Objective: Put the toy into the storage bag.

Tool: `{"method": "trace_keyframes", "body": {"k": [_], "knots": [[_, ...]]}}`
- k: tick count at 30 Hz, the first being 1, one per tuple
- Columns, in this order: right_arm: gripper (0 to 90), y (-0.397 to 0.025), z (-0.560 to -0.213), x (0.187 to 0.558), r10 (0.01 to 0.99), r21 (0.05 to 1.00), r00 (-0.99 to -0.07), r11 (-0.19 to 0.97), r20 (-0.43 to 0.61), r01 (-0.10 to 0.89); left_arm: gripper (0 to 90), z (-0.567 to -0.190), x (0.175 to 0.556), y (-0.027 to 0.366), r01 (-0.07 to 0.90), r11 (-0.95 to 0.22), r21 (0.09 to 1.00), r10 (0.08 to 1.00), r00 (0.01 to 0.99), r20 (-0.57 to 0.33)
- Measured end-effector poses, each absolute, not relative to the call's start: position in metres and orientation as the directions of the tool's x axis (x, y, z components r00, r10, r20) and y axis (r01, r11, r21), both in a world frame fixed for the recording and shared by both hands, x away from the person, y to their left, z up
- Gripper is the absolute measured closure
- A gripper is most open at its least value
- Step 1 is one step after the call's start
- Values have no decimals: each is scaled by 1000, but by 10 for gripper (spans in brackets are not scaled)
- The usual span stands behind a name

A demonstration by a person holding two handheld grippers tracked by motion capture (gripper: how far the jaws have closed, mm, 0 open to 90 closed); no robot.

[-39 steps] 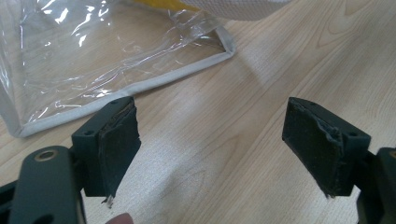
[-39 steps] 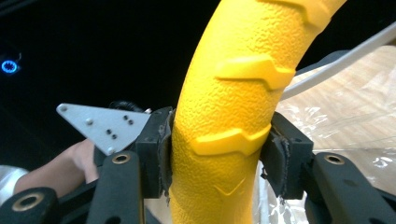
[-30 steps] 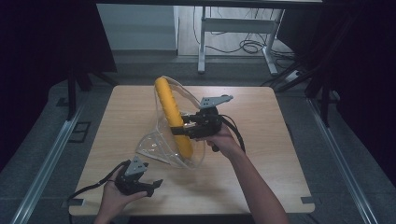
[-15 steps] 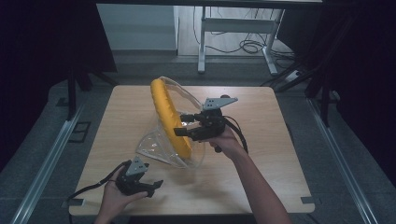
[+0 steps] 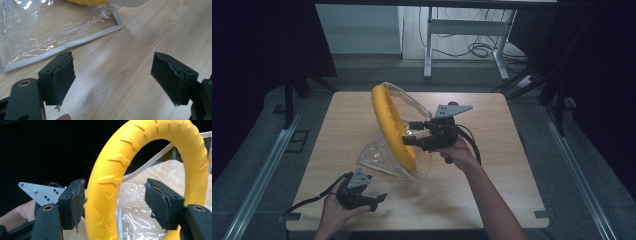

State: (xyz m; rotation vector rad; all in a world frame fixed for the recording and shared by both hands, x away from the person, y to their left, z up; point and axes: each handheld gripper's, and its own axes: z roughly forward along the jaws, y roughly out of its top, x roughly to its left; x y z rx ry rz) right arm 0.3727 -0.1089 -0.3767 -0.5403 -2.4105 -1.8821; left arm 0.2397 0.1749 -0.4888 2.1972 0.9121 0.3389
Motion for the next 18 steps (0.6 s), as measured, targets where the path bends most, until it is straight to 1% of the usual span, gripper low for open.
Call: {"method": "trace_keyframes", "body": {"k": [7, 14, 18], "knots": [[331, -120, -379, 373, 273, 934, -932, 201, 238, 297, 187, -489, 239, 175, 508, -489, 709, 699, 715, -30], [333, -140, -385, 374, 329, 929, -918, 216, 221, 301, 187, -489, 240, 175, 510, -493, 705, 698, 716, -29], [333, -145, -387, 374, 350, 927, -913, 225, 209, 299, 187, -490, 240, 174, 510, -493, 705, 698, 716, -30]]}}
